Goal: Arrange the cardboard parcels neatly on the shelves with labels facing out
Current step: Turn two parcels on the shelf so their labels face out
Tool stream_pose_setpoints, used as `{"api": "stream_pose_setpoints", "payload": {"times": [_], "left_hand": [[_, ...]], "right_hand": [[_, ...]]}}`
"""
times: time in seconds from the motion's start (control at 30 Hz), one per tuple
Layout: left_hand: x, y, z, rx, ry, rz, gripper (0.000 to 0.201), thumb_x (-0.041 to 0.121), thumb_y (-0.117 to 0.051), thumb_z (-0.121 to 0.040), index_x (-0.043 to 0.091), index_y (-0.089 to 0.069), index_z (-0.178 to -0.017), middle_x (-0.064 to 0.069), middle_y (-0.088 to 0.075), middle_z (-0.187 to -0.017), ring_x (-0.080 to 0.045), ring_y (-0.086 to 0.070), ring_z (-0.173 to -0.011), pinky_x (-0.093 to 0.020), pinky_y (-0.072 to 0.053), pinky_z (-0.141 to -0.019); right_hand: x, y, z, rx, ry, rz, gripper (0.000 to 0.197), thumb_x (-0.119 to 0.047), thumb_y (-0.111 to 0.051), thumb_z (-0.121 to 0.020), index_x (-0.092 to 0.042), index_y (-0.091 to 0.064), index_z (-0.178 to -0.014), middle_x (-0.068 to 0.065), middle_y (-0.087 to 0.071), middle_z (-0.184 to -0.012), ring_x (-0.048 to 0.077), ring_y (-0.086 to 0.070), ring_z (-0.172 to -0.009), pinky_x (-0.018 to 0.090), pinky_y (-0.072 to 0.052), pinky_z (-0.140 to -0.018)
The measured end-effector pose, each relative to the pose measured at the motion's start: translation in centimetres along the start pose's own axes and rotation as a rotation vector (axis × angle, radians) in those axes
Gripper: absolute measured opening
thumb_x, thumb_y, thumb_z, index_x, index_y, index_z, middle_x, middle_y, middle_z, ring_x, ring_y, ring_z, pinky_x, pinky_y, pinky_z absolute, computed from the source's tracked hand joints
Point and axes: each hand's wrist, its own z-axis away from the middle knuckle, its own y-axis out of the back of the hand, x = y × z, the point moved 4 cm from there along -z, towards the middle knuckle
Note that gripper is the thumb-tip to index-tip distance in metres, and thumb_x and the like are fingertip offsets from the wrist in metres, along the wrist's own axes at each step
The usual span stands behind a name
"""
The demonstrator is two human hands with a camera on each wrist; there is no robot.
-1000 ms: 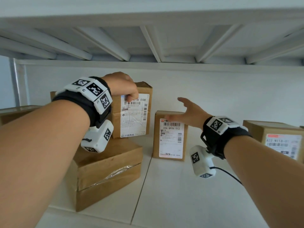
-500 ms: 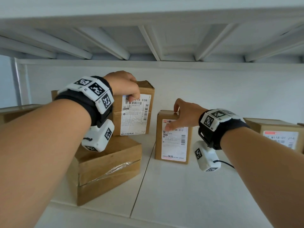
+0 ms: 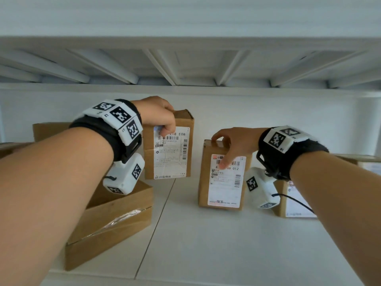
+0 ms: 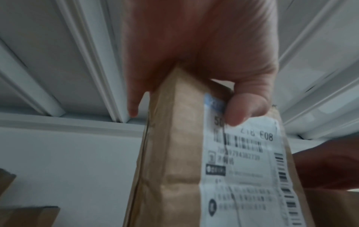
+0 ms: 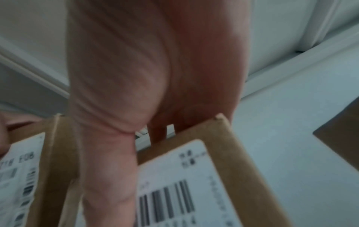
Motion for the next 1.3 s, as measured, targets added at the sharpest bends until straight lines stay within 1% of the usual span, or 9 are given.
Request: {"api": "stream_pose_setpoints", "payload": {"times": [0.1,0.23,0.43,0.57,0.7,0.83,0.93,1.1,1.3], "left_hand": [[0.8,-0.9,-0.2,-0.037,-0.011,0.046,0.082,0.004,-0.066,-0.061,0.020,-0.047,-0.139,0.002,-0.061,-0.108,-0.018,-0.053,-0.102,-0.028,-0.048,-0.078],[1.5,-1.8,-0.4,-0.058,-0.008,0.053,0.076,0.003,-0.066,-0.062,0.019,-0.051,-0.135,0.002,-0.058,-0.106,-0.018,-0.055,-0.096,-0.031,-0.053,-0.083],[1.6,-2.9,-0.4,-0.103,0.004,0.075,0.077,0.001,-0.066,-0.063,0.020,-0.051,-0.137,0.000,-0.059,-0.111,-0.020,-0.059,-0.100,-0.031,-0.054,-0.083],[1.8,-3.5,-0.1,-0.171,0.008,0.085,0.078,0.000,-0.066,-0.065,0.021,-0.048,-0.138,-0.001,-0.063,-0.110,-0.021,-0.064,-0.095,-0.032,-0.057,-0.079],[2.4,-4.3,0.0,-0.236,0.007,0.082,0.077,-0.001,-0.066,-0.065,0.023,-0.049,-0.137,-0.002,-0.064,-0.112,-0.021,-0.065,-0.094,-0.030,-0.056,-0.073],[3.0,-5.5,0.1,-0.283,-0.002,0.050,0.063,-0.002,-0.065,-0.069,0.017,-0.058,-0.129,0.000,-0.067,-0.102,-0.023,-0.066,-0.095,-0.030,-0.056,-0.078],[3.2,-6.5,0.0,-0.309,-0.006,0.004,0.060,-0.004,-0.064,-0.071,0.011,-0.059,-0.129,-0.006,-0.068,-0.113,-0.023,-0.065,-0.097,-0.030,-0.056,-0.081],[3.2,-7.6,-0.4,-0.350,0.008,-0.008,0.060,-0.005,-0.064,-0.073,0.012,-0.057,-0.131,-0.006,-0.065,-0.117,-0.023,-0.061,-0.097,-0.032,-0.054,-0.084],[3.2,-8.5,-0.8,-0.344,0.018,-0.065,0.069,-0.005,-0.066,-0.073,0.015,-0.051,-0.137,-0.006,-0.058,-0.130,-0.027,-0.055,-0.116,-0.039,-0.052,-0.094]], "right_hand": [[1.4,0.1,0.8,-0.020,-0.051,0.020,0.078,-0.034,-0.083,-0.067,-0.031,-0.043,-0.134,-0.006,-0.059,-0.112,0.017,-0.062,-0.099,0.037,-0.050,-0.095],[2.6,-0.4,1.4,-0.038,-0.090,0.003,0.076,-0.033,-0.083,-0.068,-0.031,-0.044,-0.133,-0.005,-0.063,-0.111,0.018,-0.064,-0.101,0.037,-0.050,-0.096],[3.2,-0.3,2.0,-0.066,-0.122,-0.027,0.078,-0.028,-0.083,-0.069,-0.031,-0.043,-0.136,-0.004,-0.062,-0.115,0.018,-0.064,-0.099,0.038,-0.050,-0.096],[3.3,-0.2,2.3,-0.103,-0.141,-0.021,0.081,-0.024,-0.083,-0.069,-0.029,-0.042,-0.138,-0.004,-0.060,-0.116,0.020,-0.062,-0.105,0.039,-0.048,-0.099],[2.2,0.3,2.7,-0.090,-0.104,0.013,0.088,-0.037,-0.078,-0.074,-0.031,-0.030,-0.147,-0.003,-0.040,-0.147,0.022,-0.042,-0.132,0.043,-0.033,-0.111],[0.9,0.3,2.5,-0.064,-0.041,0.002,0.087,-0.041,-0.076,-0.074,-0.035,-0.029,-0.147,-0.006,-0.035,-0.151,0.020,-0.037,-0.137,0.044,-0.029,-0.113],[0.5,-0.4,2.2,-0.065,-0.037,0.019,0.088,-0.040,-0.079,-0.071,-0.035,-0.032,-0.145,-0.007,-0.038,-0.149,0.019,-0.040,-0.135,0.043,-0.032,-0.112],[0.4,-1.0,2.0,-0.050,-0.025,0.040,0.090,-0.038,-0.079,-0.071,-0.031,-0.031,-0.146,-0.007,-0.044,-0.145,0.018,-0.044,-0.130,0.042,-0.036,-0.110],[0.6,-1.0,2.2,-0.024,-0.013,0.054,0.085,-0.035,-0.079,-0.070,-0.028,-0.036,-0.144,-0.008,-0.047,-0.140,0.017,-0.047,-0.125,0.040,-0.038,-0.108]]}}
